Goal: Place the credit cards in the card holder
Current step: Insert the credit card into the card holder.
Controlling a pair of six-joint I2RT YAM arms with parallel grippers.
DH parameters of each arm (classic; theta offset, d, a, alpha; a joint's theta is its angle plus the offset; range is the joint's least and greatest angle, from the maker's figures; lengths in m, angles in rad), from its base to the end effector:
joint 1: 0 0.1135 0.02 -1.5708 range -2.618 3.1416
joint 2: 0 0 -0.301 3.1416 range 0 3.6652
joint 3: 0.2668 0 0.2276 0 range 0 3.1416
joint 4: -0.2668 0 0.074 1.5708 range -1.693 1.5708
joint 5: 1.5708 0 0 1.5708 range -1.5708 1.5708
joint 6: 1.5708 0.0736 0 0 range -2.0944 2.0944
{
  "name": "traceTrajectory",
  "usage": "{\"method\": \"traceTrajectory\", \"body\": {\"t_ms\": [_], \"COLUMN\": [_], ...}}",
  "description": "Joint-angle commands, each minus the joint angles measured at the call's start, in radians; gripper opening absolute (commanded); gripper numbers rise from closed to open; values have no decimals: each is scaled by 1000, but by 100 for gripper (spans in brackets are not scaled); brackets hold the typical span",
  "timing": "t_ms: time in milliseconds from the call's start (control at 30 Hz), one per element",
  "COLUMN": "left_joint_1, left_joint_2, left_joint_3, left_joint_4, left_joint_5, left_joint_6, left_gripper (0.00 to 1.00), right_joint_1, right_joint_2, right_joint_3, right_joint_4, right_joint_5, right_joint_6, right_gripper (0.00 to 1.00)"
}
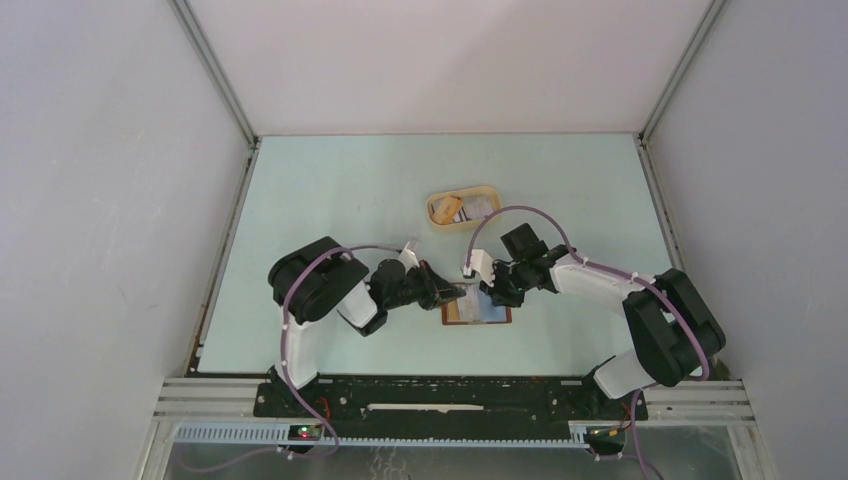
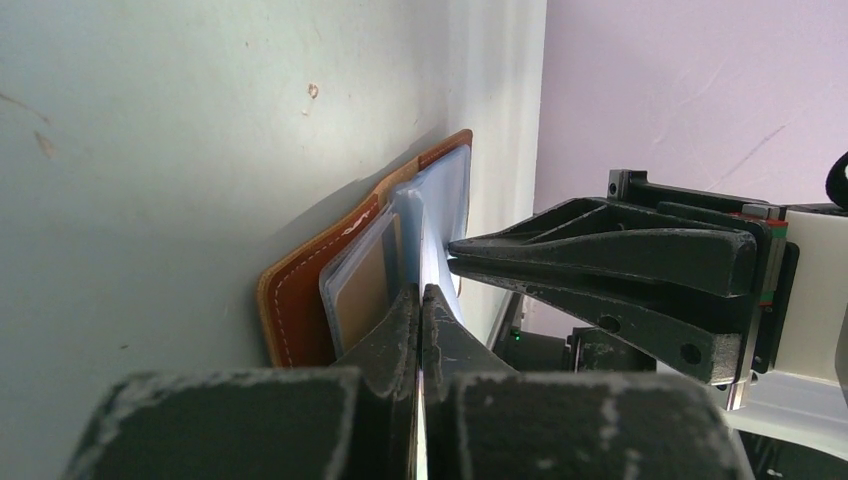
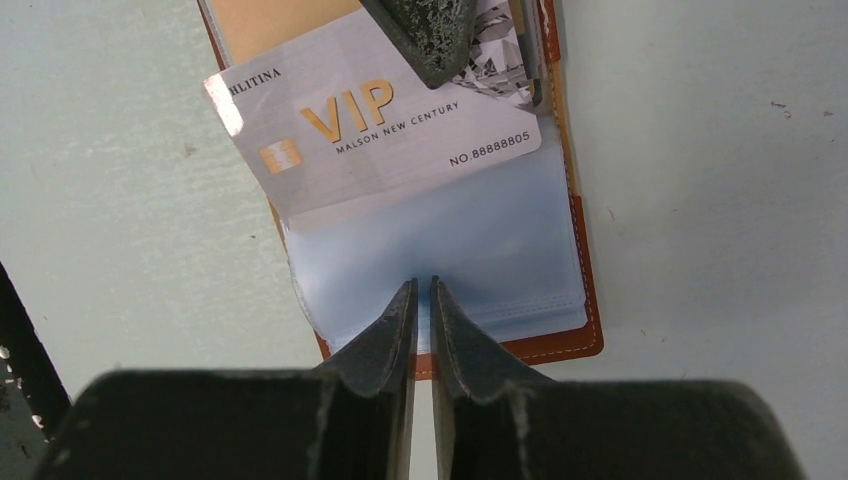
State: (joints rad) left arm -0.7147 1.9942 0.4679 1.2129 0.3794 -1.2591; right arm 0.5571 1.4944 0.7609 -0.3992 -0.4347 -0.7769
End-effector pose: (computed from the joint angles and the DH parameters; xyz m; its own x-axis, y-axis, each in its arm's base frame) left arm 0.2456 -0.2492 0.1274 -0.9041 -0.3860 -0.1831 0.0467 0.3367 -0.9405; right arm 0.2043 0.1638 0.1838 -0.1056 -0.8149 -0.5699 -0.9890 0.1460 -0.0255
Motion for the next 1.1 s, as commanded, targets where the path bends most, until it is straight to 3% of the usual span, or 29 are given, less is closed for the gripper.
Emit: {"method": "traceTrajectory", "body": {"t_ms": [0,667,867,1067], "left_joint_1": [5,5,4,5], "left_joint_2": [10,55,60,62], "left_joint_3": [32,94,116,127], "left_joint_4": [-9,-63,-99,-125], "left_joint_5": [29,64,70,76], "left_joint_6": [-30,-55,-49,-44], "left_gripper": [0,0,0,4], "right_joint_1": [7,-2,-35,18], "right_joint_2": [14,-15,-79,-133], "right_joint_3": [9,23,25,26], "right_joint_4": [-11,-16,-26,-20], "right_joint_5": [40,44,-60,-173], "right_joint_6": [10,47,68,51], "right_gripper": [18,29,32,27]}}
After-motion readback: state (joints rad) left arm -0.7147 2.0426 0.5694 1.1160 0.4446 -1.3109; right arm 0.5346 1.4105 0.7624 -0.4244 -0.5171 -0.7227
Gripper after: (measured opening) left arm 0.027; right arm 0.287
